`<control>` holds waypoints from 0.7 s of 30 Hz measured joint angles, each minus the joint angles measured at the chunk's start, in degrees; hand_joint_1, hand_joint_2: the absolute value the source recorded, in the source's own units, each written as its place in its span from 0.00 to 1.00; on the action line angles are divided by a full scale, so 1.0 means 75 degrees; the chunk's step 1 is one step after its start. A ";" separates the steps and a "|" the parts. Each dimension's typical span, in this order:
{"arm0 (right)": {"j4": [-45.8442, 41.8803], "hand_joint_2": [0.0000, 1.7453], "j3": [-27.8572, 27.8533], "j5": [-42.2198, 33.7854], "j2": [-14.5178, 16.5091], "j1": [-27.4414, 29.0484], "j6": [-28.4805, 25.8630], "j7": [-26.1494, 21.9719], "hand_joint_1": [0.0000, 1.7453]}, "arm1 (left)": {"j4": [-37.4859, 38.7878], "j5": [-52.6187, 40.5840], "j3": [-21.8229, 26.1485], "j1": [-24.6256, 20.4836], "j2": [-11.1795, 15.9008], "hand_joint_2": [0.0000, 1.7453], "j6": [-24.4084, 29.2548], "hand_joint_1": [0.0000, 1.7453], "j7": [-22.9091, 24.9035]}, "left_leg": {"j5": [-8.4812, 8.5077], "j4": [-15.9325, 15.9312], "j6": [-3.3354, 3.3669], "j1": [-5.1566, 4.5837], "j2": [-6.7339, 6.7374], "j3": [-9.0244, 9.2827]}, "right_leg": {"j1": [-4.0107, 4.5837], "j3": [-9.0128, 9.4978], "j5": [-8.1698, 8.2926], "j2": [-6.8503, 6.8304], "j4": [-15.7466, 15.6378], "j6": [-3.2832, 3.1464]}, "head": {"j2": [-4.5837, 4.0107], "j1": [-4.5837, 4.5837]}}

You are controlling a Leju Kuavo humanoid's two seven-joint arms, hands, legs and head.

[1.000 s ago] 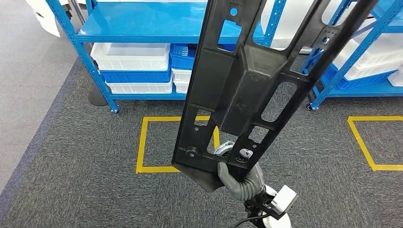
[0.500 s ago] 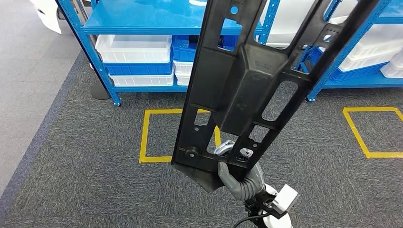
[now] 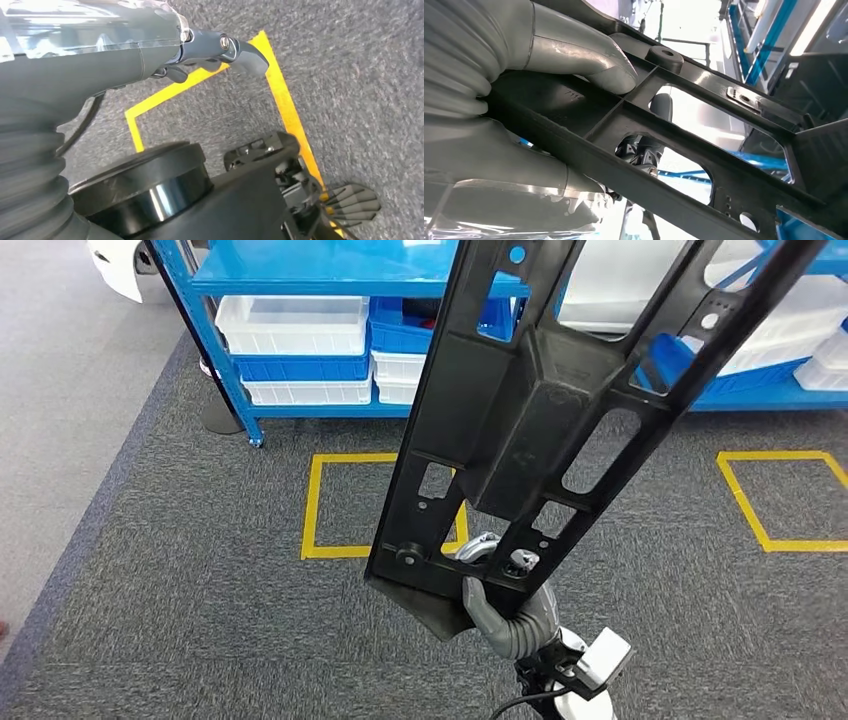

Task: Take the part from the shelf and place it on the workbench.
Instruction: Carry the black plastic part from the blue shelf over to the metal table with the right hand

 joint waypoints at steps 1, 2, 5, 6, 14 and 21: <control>0.0001 1.00 -0.0001 0.0000 -0.0001 0.0004 -0.0004 0.0004 1.00 | 0.0000 -0.0001 0.0000 0.0008 -0.0001 1.00 0.0001 0.00 -0.0001 | 0.0035 0.0012 0.0099 -0.0002 0.0022 -0.0051 | -0.0020 -0.0012 0.0032 0.0006 0.0000 0.0053 | 0.0000 0.0000; 0.0001 1.00 -0.0004 0.0000 -0.0002 0.0010 -0.0006 0.0009 1.00 | 0.0000 0.0000 0.0000 0.0015 -0.0001 1.00 0.0003 0.00 -0.0001 | 0.0091 0.0015 0.0180 -0.0005 0.0049 -0.0097 | -0.0042 -0.0058 -0.0034 0.0014 0.0067 0.0094 | 0.0000 0.0001; 0.0009 1.00 -0.0010 -0.0003 -0.0007 0.0021 -0.0002 0.0042 1.00 | 0.0000 0.0011 0.0000 0.0019 -0.0001 1.00 0.0004 0.00 -0.0001 | 0.0275 0.0015 0.0345 -0.0032 0.0159 -0.0289 | -0.0061 -0.0464 -0.0863 0.0041 0.1118 0.0140 | 0.0000 0.0001; 0.0019 1.00 -0.0011 -0.0006 -0.0007 0.0024 0.0002 0.0058 1.00 | 0.0000 0.0019 0.0001 0.0023 -0.0001 1.00 0.0004 0.00 -0.0002 | 0.0323 0.0025 0.0364 -0.0053 0.0198 -0.0358 | -0.0056 -0.0620 -0.1160 0.0046 0.1631 0.0143 | 0.0000 0.0001; 0.0067 1.00 -0.0012 -0.0035 -0.0009 0.0048 0.0025 0.0120 1.00 | 0.0000 0.0061 0.0004 0.0064 -0.0006 1.00 0.0024 0.00 -0.0018 | 0.0450 0.0178 0.0283 -0.0207 0.0592 -0.0630 | 0.0177 0.0787 -0.0868 -0.0342 0.0044 -0.0192 | 0.0000 0.0000; 0.0067 1.00 -0.0012 -0.0047 0.0015 -0.0014 0.0133 0.0209 1.00 | 0.0000 0.0095 0.0009 0.0088 -0.0001 1.00 0.0042 0.00 -0.0079 | -0.0465 0.1686 0.0017 -0.0135 0.0113 -0.1293 | 0.0123 0.0630 -0.0642 0.0094 -0.0073 -0.0440 | 0.0000 0.0000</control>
